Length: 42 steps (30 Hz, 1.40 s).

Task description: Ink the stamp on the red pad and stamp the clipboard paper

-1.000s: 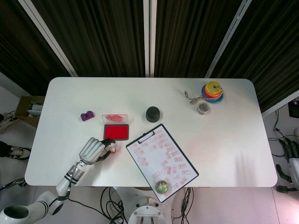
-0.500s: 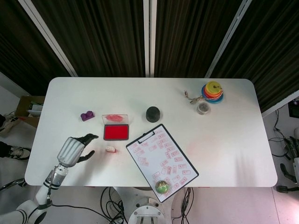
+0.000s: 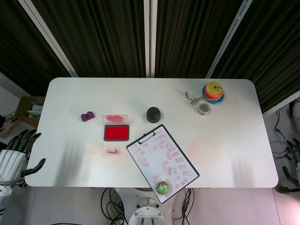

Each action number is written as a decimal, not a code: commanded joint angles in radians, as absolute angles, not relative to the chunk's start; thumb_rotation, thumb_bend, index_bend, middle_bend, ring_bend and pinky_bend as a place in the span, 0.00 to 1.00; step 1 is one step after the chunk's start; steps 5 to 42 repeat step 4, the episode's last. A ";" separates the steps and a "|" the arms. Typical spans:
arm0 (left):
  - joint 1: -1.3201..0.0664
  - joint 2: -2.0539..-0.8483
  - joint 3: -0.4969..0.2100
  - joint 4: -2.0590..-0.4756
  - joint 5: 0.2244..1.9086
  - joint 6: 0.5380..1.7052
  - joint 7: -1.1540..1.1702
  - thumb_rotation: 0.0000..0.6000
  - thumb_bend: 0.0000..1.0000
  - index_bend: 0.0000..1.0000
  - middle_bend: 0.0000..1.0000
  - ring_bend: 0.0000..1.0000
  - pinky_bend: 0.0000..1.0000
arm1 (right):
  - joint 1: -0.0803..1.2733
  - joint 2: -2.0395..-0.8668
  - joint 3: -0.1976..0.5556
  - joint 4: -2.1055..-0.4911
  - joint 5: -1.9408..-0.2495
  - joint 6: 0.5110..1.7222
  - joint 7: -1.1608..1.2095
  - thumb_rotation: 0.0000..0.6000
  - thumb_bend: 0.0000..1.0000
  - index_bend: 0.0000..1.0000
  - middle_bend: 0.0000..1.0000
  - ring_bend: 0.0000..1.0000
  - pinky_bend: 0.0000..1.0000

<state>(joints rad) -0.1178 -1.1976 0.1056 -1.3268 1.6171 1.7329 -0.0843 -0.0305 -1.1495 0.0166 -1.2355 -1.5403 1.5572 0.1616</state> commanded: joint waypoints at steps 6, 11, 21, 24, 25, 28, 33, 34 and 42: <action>-0.101 -1.174 0.075 -1.334 1.609 1.735 -0.099 0.00 0.23 0.13 0.10 0.09 0.21 | -0.025 -1.147 0.012 -1.261 -1.548 1.545 0.136 1.00 0.27 0.00 0.00 0.00 0.00; -0.101 -1.174 0.075 -1.334 1.609 1.735 -0.099 0.00 0.23 0.13 0.10 0.09 0.21 | -0.025 -1.147 0.012 -1.261 -1.548 1.545 0.136 1.00 0.27 0.00 0.00 0.00 0.00; -0.101 -1.174 0.075 -1.334 1.609 1.735 -0.099 0.00 0.23 0.13 0.10 0.09 0.21 | -0.025 -1.147 0.012 -1.261 -1.548 1.545 0.136 1.00 0.27 0.00 0.00 0.00 0.00; -0.101 -1.174 0.075 -1.334 1.609 1.735 -0.099 0.00 0.23 0.13 0.10 0.09 0.21 | -0.025 -1.147 0.012 -1.261 -1.548 1.545 0.136 1.00 0.27 0.00 0.00 0.00 0.00; -0.101 -1.174 0.075 -1.334 1.609 1.735 -0.099 0.00 0.23 0.13 0.10 0.09 0.21 | -0.025 -1.147 0.012 -1.261 -1.548 1.545 0.136 1.00 0.27 0.00 0.00 0.00 0.00; -0.101 -1.174 0.075 -1.334 1.609 1.735 -0.099 0.00 0.23 0.13 0.10 0.09 0.21 | -0.025 -1.147 0.012 -1.261 -1.548 1.545 0.136 1.00 0.27 0.00 0.00 0.00 0.00; -0.101 -1.174 0.075 -1.334 1.609 1.735 -0.099 0.00 0.23 0.13 0.10 0.09 0.21 | -0.025 -1.147 0.012 -1.261 -1.548 1.545 0.136 1.00 0.27 0.00 0.00 0.00 0.00; -0.101 -1.174 0.075 -1.334 1.609 1.735 -0.099 0.00 0.23 0.13 0.10 0.09 0.21 | -0.025 -1.147 0.012 -1.261 -1.548 1.545 0.136 1.00 0.27 0.00 0.00 0.00 0.00; -0.101 -1.174 0.075 -1.334 1.609 1.735 -0.099 0.00 0.23 0.13 0.10 0.09 0.21 | -0.025 -1.147 0.012 -1.261 -1.548 1.545 0.136 1.00 0.27 0.00 0.00 0.00 0.00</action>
